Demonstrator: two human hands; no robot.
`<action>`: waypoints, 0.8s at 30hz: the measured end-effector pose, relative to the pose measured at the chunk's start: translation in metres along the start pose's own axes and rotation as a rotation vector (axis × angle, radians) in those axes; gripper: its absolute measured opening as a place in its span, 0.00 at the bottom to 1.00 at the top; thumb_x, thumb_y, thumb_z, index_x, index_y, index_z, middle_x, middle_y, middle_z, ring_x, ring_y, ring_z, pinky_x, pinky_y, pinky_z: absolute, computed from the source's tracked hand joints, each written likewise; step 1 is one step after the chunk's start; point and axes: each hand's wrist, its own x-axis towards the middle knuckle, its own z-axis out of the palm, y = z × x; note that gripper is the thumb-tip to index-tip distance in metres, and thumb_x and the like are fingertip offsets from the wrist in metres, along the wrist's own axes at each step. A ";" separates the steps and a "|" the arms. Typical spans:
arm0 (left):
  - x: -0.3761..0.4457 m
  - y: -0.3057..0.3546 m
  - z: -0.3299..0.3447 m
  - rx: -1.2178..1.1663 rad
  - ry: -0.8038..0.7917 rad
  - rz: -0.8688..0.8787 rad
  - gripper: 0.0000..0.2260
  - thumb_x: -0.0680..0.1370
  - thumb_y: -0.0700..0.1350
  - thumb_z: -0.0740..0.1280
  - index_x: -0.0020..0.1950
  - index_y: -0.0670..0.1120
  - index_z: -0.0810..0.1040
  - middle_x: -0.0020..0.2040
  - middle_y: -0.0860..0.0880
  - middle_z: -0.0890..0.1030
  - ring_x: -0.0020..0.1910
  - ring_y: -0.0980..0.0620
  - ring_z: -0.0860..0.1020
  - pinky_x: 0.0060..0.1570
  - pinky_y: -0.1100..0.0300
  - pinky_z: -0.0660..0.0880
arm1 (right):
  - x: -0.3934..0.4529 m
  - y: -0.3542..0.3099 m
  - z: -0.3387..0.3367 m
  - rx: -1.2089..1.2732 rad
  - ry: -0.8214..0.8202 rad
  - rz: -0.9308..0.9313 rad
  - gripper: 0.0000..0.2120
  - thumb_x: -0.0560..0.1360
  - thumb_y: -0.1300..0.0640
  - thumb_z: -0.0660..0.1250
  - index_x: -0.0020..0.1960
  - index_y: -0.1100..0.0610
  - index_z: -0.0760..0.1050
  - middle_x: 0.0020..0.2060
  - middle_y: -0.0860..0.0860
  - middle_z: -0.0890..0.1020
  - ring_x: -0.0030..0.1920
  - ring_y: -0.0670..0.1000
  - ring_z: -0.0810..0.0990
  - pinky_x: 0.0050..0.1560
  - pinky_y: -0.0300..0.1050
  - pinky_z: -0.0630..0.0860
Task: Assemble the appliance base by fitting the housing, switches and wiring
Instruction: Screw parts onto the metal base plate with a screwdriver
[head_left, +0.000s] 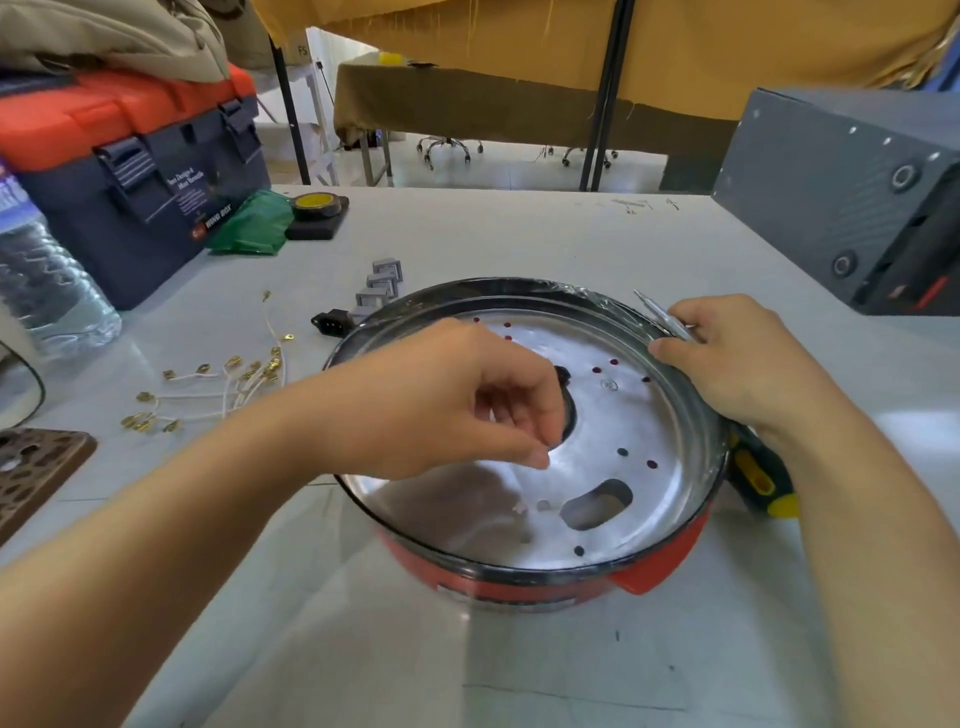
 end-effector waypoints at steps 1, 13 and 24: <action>0.001 0.000 0.001 0.000 -0.038 -0.001 0.03 0.72 0.42 0.73 0.42 0.50 0.81 0.34 0.59 0.80 0.35 0.62 0.77 0.40 0.70 0.71 | 0.000 0.000 0.000 0.007 0.000 -0.004 0.07 0.76 0.60 0.65 0.44 0.63 0.79 0.39 0.61 0.81 0.42 0.61 0.79 0.40 0.48 0.74; 0.000 -0.009 0.009 -0.034 -0.164 0.022 0.03 0.72 0.42 0.73 0.43 0.49 0.82 0.37 0.54 0.82 0.40 0.57 0.80 0.43 0.62 0.75 | 0.001 0.001 0.001 0.056 -0.055 -0.006 0.07 0.76 0.60 0.65 0.40 0.62 0.77 0.30 0.57 0.74 0.31 0.53 0.70 0.34 0.45 0.66; 0.002 -0.010 0.013 -0.055 -0.192 0.096 0.03 0.71 0.46 0.71 0.44 0.50 0.82 0.37 0.54 0.83 0.39 0.55 0.80 0.41 0.66 0.74 | 0.003 0.003 0.006 0.124 -0.008 -0.003 0.08 0.76 0.59 0.66 0.43 0.64 0.78 0.35 0.65 0.76 0.33 0.56 0.71 0.36 0.47 0.69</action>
